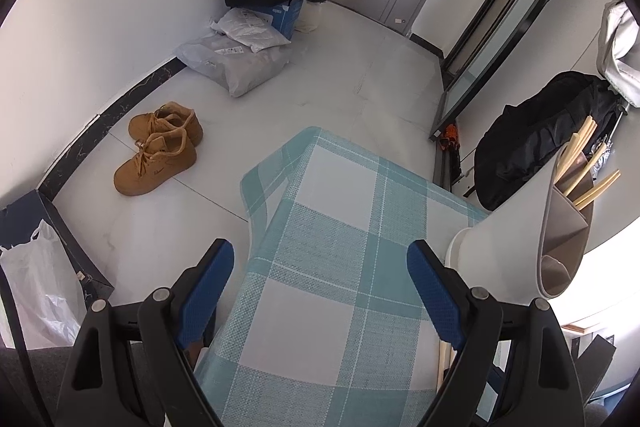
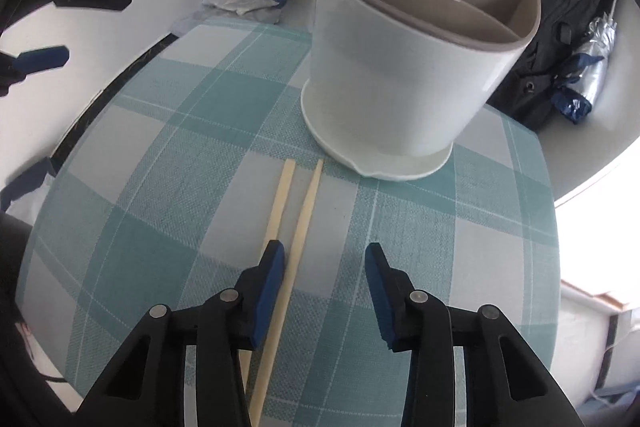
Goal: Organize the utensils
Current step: 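Close the right gripper on one chopstick and lift it, then close the left gripper on the last chopstick while the right gripper holds its chopstick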
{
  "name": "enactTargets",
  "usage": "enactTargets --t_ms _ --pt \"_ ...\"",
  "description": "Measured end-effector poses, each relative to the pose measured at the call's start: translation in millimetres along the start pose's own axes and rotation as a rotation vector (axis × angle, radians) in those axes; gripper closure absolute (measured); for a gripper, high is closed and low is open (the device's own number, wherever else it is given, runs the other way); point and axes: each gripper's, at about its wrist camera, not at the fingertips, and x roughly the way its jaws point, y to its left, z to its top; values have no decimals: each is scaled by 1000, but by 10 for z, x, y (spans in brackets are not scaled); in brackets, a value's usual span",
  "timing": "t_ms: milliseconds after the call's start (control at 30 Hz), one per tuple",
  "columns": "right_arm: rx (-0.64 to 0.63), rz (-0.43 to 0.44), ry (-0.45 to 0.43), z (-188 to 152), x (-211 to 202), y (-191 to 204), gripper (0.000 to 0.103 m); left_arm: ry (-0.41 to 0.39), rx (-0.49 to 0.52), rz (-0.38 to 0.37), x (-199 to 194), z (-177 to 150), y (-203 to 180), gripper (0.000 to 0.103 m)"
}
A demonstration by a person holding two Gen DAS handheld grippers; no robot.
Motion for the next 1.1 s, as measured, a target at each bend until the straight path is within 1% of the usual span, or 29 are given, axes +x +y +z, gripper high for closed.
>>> enactTargets --t_ms 33,100,133,167,200,267,300,400,467,533,567,667,767,833,867,900,933,967,1000,1100 --pt "10 19 4 6 9 -17 66 4 -3 0 9 2 8 18" --pt "2 58 8 1 10 -24 81 9 -7 2 20 3 19 18" --pt "-19 69 10 -14 -3 -9 85 10 -11 1 21 3 27 18" --pt "-49 82 15 -37 -20 11 94 11 -14 2 21 3 35 18" --pt "-80 87 19 -48 -33 13 96 13 -17 2 23 4 42 18" --pt "-149 101 38 -109 -73 4 97 17 -22 -5 23 2 50 18" --pt "-162 109 51 -156 -116 43 97 18 -23 -8 20 3 52 18" --pt "-197 142 90 -249 -175 -5 97 19 -25 -14 14 10 59 18" --pt "-207 146 94 -286 -190 -3 96 18 -24 -13 9 14 51 18" --pt "-215 139 80 -258 -177 1 95 19 -23 -10 9 13 56 18" --pt "-216 131 72 -236 -186 -8 92 20 -24 -9 11 11 61 18" --pt "-197 118 43 -96 -105 -20 79 26 -27 -2 18 3 77 18" --pt "-172 130 20 26 -35 1 78 31 -23 7 24 4 87 18" --pt "-160 144 8 80 -5 17 78 30 -17 18 30 6 87 18" --pt "-149 165 6 95 7 6 81 32 -14 24 37 5 88 18" --pt "-136 185 5 94 13 -6 88 35 -12 25 45 2 85 18" --pt "-123 200 3 90 18 -21 91 36 -11 24 48 -1 79 18" --pt "-117 199 -2 82 12 -37 97 40 -2 20 57 -10 67 18" --pt "-105 212 -4 80 13 -70 99 42 9 19 63 -21 49 18" --pt "-28 258 -7 69 11 -179 100 45 50 28 83 -63 -25 18"
